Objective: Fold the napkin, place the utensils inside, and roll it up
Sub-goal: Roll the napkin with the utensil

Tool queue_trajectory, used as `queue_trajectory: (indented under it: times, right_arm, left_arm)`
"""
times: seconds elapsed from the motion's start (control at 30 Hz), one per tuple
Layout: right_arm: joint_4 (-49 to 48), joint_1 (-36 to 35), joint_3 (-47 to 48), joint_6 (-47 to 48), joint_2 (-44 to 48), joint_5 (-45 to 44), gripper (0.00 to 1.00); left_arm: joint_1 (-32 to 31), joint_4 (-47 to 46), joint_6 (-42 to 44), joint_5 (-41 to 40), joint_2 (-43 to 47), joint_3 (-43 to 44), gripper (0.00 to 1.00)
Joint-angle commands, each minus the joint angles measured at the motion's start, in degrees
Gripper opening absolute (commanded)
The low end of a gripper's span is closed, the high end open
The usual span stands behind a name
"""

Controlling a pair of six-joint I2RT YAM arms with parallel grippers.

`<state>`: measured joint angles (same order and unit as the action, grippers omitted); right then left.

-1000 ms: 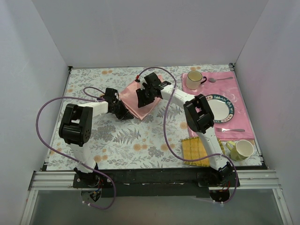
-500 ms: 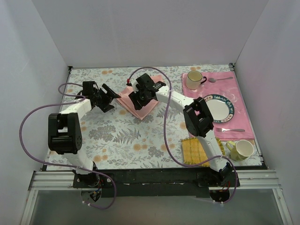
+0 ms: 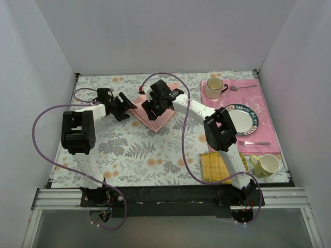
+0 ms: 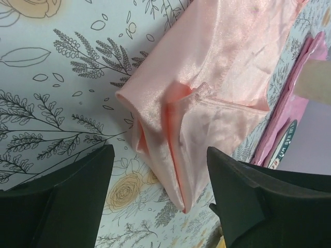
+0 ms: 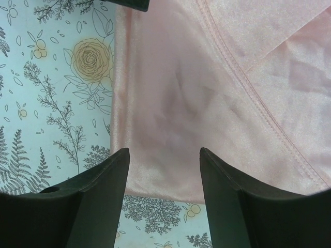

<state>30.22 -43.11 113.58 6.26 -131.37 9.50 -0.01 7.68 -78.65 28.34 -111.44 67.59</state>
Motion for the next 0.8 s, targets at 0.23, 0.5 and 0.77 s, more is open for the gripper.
queue_trajectory:
  times: [0.23, 0.5, 0.77]
  right_arm:
    - [-1.3, -5.5, 3.1, 6.0, -0.9, -8.3, 0.67]
    - [-1.4, -8.7, 2.5, 8.5, -2.2, -13.1, 0.65]
    - [-3.0, -9.2, 0.0, 8.9, -3.5, -12.9, 0.60]
  left_arm:
    - [-0.1, -0.5, 0.8, 0.5, -2.0, 2.0, 0.53]
    - [-0.1, 3.1, 2.0, -0.2, -4.2, 6.0, 0.30]
    - [-0.1, 5.9, 2.3, -0.5, -5.0, 8.1, 0.23]
